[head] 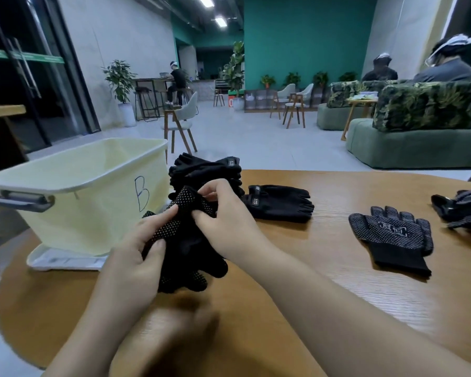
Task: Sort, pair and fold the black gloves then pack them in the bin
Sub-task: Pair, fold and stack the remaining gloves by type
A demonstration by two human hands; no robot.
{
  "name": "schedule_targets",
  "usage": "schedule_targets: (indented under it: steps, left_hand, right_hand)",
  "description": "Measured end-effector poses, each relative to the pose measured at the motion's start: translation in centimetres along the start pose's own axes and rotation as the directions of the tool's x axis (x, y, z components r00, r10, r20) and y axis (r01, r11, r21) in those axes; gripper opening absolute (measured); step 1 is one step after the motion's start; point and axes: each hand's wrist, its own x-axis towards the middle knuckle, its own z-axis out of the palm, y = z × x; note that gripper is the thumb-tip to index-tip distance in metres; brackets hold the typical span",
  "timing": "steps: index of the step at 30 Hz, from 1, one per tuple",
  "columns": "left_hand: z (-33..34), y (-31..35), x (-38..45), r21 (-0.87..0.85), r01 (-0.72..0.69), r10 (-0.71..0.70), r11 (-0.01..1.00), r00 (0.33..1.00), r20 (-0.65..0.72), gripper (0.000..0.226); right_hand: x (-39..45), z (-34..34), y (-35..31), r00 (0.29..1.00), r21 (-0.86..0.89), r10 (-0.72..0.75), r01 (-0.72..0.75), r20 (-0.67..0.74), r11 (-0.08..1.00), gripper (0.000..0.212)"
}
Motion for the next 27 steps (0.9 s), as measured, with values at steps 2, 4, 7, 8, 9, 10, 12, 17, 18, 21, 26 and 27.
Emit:
schedule_targets:
  steps: [2, 4, 7, 8, 9, 10, 12, 17, 18, 21, 26, 27]
  left_hand:
    - [-1.1, -0.2, 0.7, 0.006, 0.047, -0.047, 0.999, 0.998, -0.050, 0.061]
    - [-2.0, -0.3, 1.3, 0.062, 0.086, -0.080, 0.994, 0.993, -0.092, 0.063]
    - [-2.5, -0.8, 2.1, 0.221, 0.116, -0.097, 0.968, 0.991, -0.096, 0.054]
    - [-2.6, -1.0, 2.3, 0.276, 0.130, -0.108, 0.952, 0.990, -0.094, 0.051]
    - [-2.7, -1.3, 2.5, 0.331, 0.142, -0.122, 0.933, 0.989, -0.082, 0.049]
    - [-2.9, -1.7, 2.8, 0.384, 0.152, -0.139, 0.911, 0.988, -0.062, 0.049]
    - [-3.0, -2.0, 3.1, 0.500, 0.169, -0.176, 0.849, 0.984, -0.034, 0.048]
    - [-2.0, -1.3, 3.2, 0.607, -0.022, 0.032, 0.794, 0.999, -0.006, 0.038]
    - [-1.5, -1.2, 3.1, 0.582, -0.043, 0.028, 0.812, 0.999, 0.034, 0.038]
    - [0.0, -1.3, 3.0, 0.593, -0.032, -0.069, 0.804, 0.987, 0.146, 0.042]
    - [0.7, -2.2, 3.2, 0.757, 0.015, -0.210, 0.654, 0.964, 0.162, 0.052]
    - [0.7, -2.4, 3.3, 0.768, 0.024, -0.222, 0.640, 0.963, 0.155, 0.053]
  right_hand:
    - [1.2, 1.1, -0.4, 0.999, 0.000, 0.019, -0.019, 0.034, 1.000, 0.025]
    - [2.3, 2.0, -0.7, 0.995, -0.010, 0.054, -0.053, 0.082, 0.999, 0.032]
    - [3.7, 3.1, -0.8, 0.986, -0.068, 0.103, -0.095, 0.129, 0.993, 0.036]
    - [4.0, 3.4, -0.7, 0.984, -0.085, 0.115, -0.104, 0.138, 0.991, 0.036]
    - [4.3, 3.6, -0.5, 0.981, -0.101, 0.128, -0.114, 0.145, 0.988, 0.035]
    - [4.4, 3.8, -0.3, 0.979, -0.119, 0.136, -0.119, 0.153, 0.986, 0.035]
    - [4.5, 4.2, 0.0, 0.976, -0.158, 0.146, -0.120, 0.164, 0.980, 0.037]
    - [4.5, 5.0, 0.8, 0.979, -0.208, 0.138, -0.106, 0.147, 0.972, 0.035]
    - [4.4, 5.1, 1.0, 0.981, -0.215, 0.135, -0.102, 0.141, 0.971, 0.034]
    - [4.3, 5.3, 1.5, 0.982, -0.215, 0.150, -0.122, 0.116, 0.969, 0.030]
    - [3.4, 4.8, 2.2, 0.977, -0.232, 0.175, -0.144, 0.119, 0.962, 0.034]
    - [3.2, 4.5, 2.3, 0.977, -0.236, 0.174, -0.141, 0.125, 0.961, 0.035]
